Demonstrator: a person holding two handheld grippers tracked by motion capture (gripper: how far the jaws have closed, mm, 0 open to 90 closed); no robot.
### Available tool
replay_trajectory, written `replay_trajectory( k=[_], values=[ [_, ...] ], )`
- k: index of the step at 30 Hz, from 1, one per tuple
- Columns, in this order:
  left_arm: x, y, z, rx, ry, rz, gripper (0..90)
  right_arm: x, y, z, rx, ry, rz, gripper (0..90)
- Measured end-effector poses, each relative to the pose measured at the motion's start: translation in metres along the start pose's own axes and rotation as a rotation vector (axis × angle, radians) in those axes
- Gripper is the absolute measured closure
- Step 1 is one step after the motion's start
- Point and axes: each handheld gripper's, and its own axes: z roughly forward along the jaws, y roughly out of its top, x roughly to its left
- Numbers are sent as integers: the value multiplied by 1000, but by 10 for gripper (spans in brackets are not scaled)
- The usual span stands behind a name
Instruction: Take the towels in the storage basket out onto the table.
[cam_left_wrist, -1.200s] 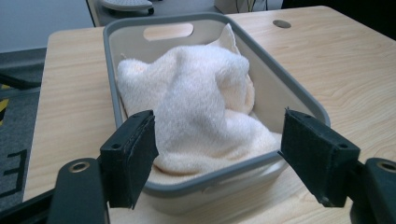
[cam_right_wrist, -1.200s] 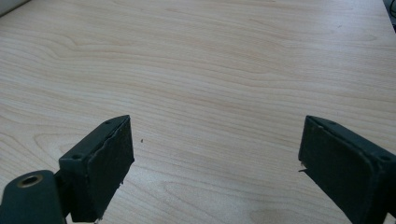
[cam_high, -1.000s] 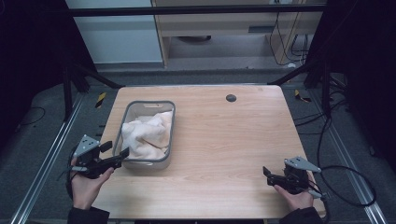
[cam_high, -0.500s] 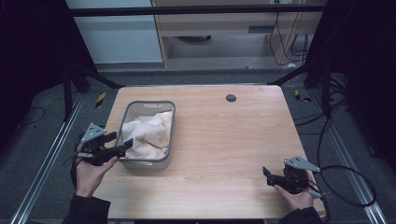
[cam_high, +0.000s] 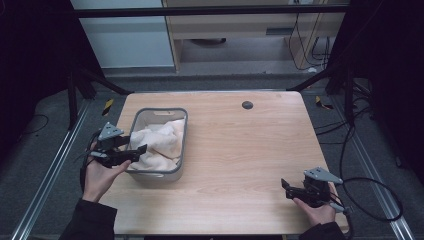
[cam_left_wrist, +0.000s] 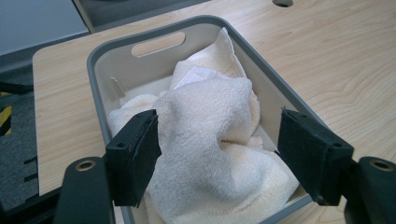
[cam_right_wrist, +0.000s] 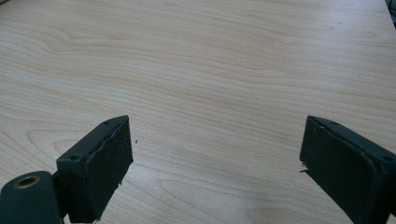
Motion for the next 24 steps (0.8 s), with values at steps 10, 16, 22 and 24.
replay_trajectory(
  k=[10, 16, 22, 24],
  values=[
    [-1, 9, 20, 87, -13, 32, 288, 0, 0, 1, 11, 9, 9, 93],
    [5, 9, 28, 143, 11, 35, 287, 0, 0, 2, 16, 9, -2, 93],
    [11, 9, 37, 188, -17, 50, 281, 0, 0, 5, 25, 15, 0, 94],
    [11, 9, 40, 206, -22, 55, 281, 1, 0, 5, 30, 22, 9, 95]
  ],
)
